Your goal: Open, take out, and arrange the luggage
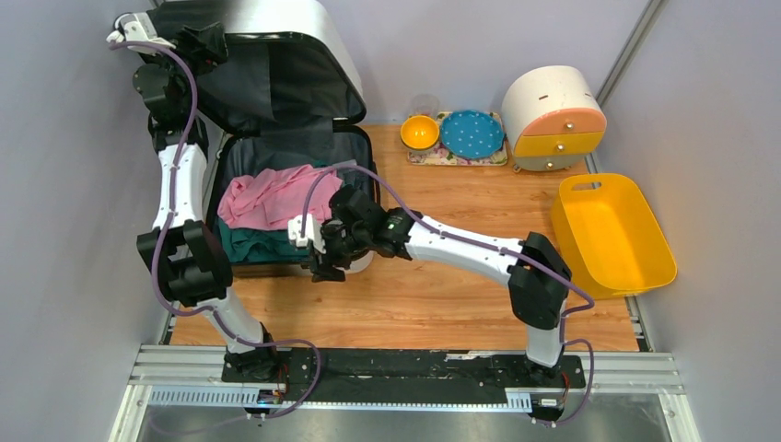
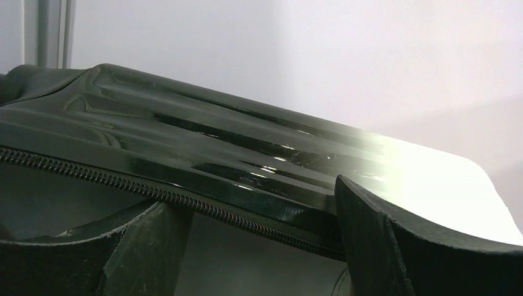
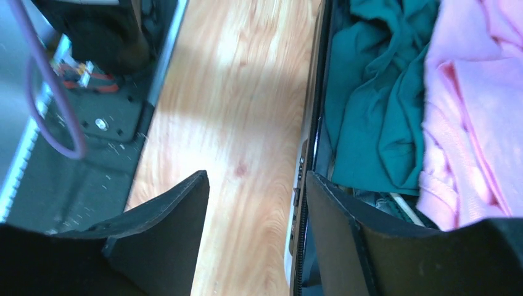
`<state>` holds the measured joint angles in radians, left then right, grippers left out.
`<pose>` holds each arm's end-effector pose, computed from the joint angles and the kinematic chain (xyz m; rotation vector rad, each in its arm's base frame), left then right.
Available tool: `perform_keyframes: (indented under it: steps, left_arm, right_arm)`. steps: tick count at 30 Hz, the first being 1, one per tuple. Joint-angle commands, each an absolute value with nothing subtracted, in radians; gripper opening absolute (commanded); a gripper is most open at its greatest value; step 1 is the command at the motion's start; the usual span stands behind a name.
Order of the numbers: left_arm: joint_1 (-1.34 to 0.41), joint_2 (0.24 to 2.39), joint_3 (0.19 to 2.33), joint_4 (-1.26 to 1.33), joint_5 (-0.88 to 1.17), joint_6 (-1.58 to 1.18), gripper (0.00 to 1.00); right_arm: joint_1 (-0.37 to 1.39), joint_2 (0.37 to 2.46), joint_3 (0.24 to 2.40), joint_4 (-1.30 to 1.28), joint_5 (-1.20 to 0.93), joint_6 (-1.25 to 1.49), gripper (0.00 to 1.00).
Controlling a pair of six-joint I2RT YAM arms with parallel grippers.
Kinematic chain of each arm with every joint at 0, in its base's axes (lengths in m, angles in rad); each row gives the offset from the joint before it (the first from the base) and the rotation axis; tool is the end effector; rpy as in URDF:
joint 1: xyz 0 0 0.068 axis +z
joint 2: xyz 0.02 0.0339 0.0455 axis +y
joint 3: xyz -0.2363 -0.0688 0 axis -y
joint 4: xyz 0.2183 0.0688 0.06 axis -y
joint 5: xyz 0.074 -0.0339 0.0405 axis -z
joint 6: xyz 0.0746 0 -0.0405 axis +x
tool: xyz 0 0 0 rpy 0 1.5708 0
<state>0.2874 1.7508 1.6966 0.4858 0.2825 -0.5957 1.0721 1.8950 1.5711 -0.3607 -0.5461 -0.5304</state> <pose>0.4047 0.0979 0.4550 -0.2584 1.1390 -0.4336 0.1707 0.3944 0.2378 -1.8423 1.3643 0.9017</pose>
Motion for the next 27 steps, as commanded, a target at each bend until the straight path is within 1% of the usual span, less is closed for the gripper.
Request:
perform_keyframes:
  steps: [1, 3, 8, 11, 15, 18, 21, 22, 27]
  left_arm:
    - [0.305, 1.787, 1.8, 0.419, 0.324, -0.353, 0.9]
    - [0.305, 1.813, 1.86, 0.376, 0.345, -0.33, 0.9]
    - [0.305, 1.9, 1.923, 0.485, 0.267, -0.302, 0.9]
    - [0.305, 1.962, 2.011, 0.502, 0.241, -0.308, 0.9]
    - [0.304, 1.971, 2.023, 0.569, 0.239, -0.307, 0.9]
    - [0.304, 1.974, 2.034, 0.56, 0.251, -0.316, 0.9]
    - [0.304, 1.933, 1.932, 0.58, 0.293, -0.34, 0.9]
    - [0.304, 1.892, 1.831, 0.595, 0.291, -0.347, 0.9]
    - [0.305, 1.798, 1.613, 0.652, 0.301, -0.348, 0.9]
  right_arm:
    - [1.017, 1.844, 1.649, -0.327, -0.581, -0.299, 0.64]
    - [0.982, 1.841, 1.68, -0.331, -0.584, -0.264, 0.64]
    - [0.936, 1.815, 1.683, -0.347, -0.577, -0.248, 0.64]
    - [0.917, 1.793, 1.66, -0.359, -0.568, -0.256, 0.64]
    - [0.899, 1.763, 1.617, -0.365, -0.549, -0.262, 0.64]
    - [0.885, 1.746, 1.592, -0.368, -0.546, -0.267, 0.64]
    - [0.876, 1.747, 1.585, -0.371, -0.541, -0.276, 0.65]
    - [0.873, 1.749, 1.586, -0.371, -0.54, -0.276, 0.65]
    - [0.859, 1.761, 1.597, -0.377, -0.543, -0.275, 0.65]
